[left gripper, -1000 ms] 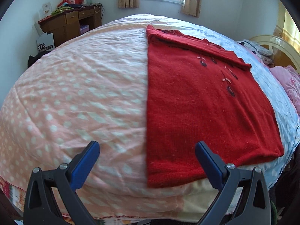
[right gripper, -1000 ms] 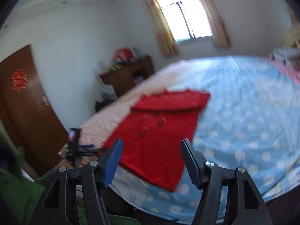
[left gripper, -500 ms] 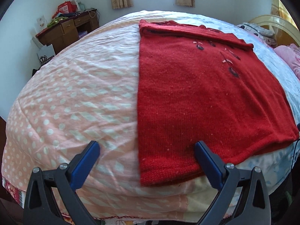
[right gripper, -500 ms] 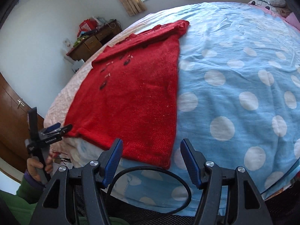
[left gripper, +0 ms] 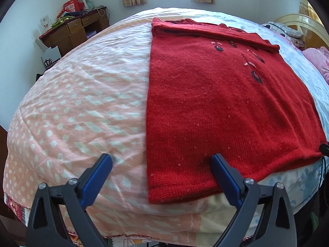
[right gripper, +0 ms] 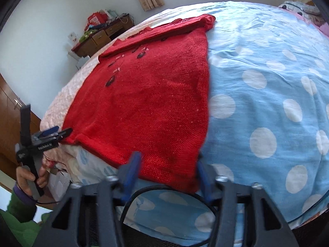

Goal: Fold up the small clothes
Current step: 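Grasp the sweater hem with the right tool and lift it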

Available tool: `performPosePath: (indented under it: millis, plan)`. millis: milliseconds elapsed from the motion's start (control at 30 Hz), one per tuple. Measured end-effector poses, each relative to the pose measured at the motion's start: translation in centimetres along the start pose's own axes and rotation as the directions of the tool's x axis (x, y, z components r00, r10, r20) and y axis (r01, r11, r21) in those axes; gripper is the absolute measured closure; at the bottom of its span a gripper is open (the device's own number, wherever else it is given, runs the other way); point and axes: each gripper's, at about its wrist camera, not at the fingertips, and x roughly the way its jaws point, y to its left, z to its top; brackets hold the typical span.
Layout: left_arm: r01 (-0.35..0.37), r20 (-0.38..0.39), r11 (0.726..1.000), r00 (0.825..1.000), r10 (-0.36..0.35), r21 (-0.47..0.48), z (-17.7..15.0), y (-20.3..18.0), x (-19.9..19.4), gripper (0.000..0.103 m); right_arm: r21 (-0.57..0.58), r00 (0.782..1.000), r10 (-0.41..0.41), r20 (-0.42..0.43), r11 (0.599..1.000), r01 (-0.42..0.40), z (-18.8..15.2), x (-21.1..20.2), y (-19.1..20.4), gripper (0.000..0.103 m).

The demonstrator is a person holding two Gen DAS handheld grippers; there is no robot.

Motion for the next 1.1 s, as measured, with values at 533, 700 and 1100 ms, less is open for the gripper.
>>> performPosePath:
  millis: [533, 700, 1100]
  plan:
    - [0.048, -0.014, 0.999, 0.999, -0.048, 0.024, -0.2, -1.5, -0.9, 0.051, -0.015, 1.000, -0.002, -0.022, 1.000, 0.002, 0.1, 0.0, 0.6, 0.077]
    - [0.214, -0.017, 0.975, 0.976, -0.215, -0.065, -0.1, 0.1, -1.1, 0.090, -0.005, 0.999, 0.036, -0.033, 0.999, -0.036, 0.3, -0.3, 0.8, 0.088]
    - [0.412, 0.021, 0.892, 0.909, -0.415, -0.185, 2.8, 2.8, -2.6, 0.092, 0.086, 0.963, 0.266, 0.048, 0.959, -0.269, 4.3, -3.5, 0.3, 0.090]
